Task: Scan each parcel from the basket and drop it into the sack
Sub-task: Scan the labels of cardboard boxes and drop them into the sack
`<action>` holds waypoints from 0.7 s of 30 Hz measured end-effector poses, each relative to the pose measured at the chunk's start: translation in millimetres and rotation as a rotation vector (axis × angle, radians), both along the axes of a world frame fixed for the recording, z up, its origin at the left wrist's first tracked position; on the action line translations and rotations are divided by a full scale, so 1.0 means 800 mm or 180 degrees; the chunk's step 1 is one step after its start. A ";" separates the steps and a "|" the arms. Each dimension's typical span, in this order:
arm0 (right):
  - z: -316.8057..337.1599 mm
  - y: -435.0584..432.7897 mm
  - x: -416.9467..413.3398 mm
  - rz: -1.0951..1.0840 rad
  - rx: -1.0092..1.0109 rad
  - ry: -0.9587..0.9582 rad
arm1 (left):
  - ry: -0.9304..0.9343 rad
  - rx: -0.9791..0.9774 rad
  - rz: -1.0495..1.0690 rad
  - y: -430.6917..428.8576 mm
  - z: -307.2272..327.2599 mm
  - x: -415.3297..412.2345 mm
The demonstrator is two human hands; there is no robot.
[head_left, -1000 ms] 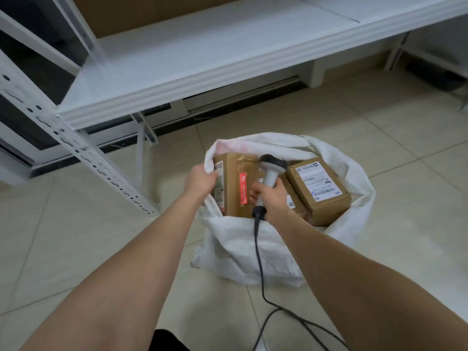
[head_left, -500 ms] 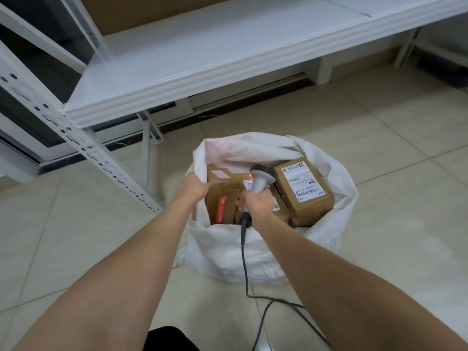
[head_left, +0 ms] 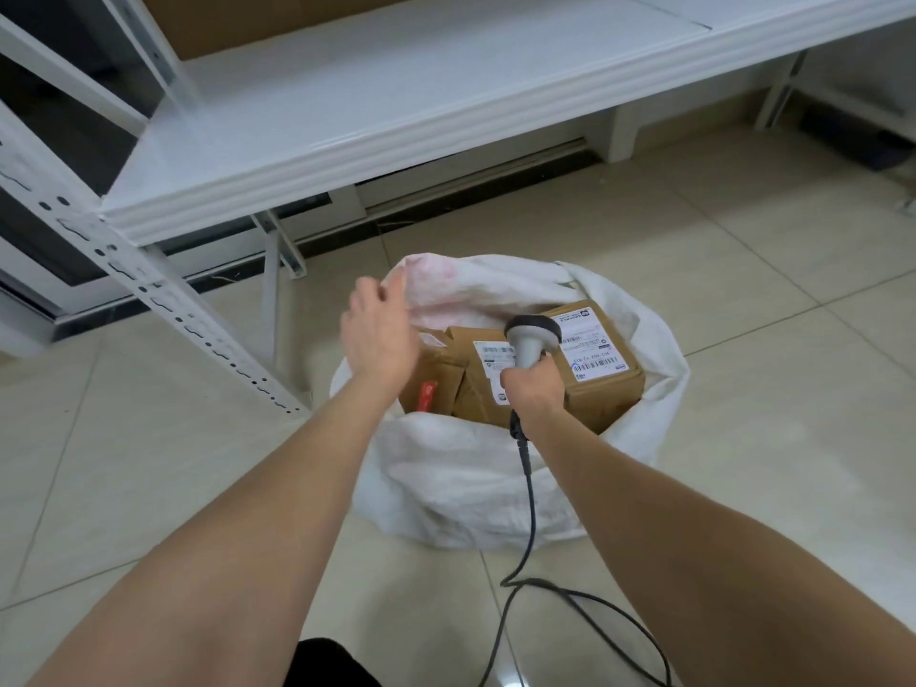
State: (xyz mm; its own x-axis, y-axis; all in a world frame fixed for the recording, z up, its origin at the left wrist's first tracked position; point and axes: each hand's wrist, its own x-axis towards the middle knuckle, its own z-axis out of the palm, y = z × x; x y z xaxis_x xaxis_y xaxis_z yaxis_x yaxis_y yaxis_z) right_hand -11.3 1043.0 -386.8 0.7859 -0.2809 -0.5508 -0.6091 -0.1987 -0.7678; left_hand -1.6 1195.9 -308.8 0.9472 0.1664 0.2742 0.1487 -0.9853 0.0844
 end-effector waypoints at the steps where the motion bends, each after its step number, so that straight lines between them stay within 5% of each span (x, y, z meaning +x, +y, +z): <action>1: 0.001 -0.003 -0.001 -0.0002 -0.0033 -0.0088 | 0.0034 0.0272 -0.0415 -0.016 -0.005 -0.003; 6: 0.006 -0.033 0.002 0.0036 -0.0128 -0.0352 | 0.2695 0.0146 -0.1302 -0.096 -0.075 -0.036; 10: 0.000 -0.060 -0.002 0.0017 0.0068 -0.0151 | 0.3017 0.0515 -0.1789 -0.132 -0.123 -0.067; 15: -0.004 -0.078 -0.011 0.0058 0.0348 0.0090 | 0.4411 -0.0377 -0.1789 -0.161 -0.146 -0.088; 21: 0.003 -0.104 -0.017 -0.0011 -0.0068 0.0273 | 0.5599 -0.0489 -0.1667 -0.155 -0.102 -0.089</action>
State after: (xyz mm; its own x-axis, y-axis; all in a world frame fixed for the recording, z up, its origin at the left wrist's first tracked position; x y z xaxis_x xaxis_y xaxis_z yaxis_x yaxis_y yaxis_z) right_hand -25.0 959.7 -384.8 0.7352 -0.2959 -0.6099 -0.6731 -0.2124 -0.7084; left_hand -72.6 1072.1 -390.7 0.0443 -0.2796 -0.9591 -0.1287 -0.9536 0.2721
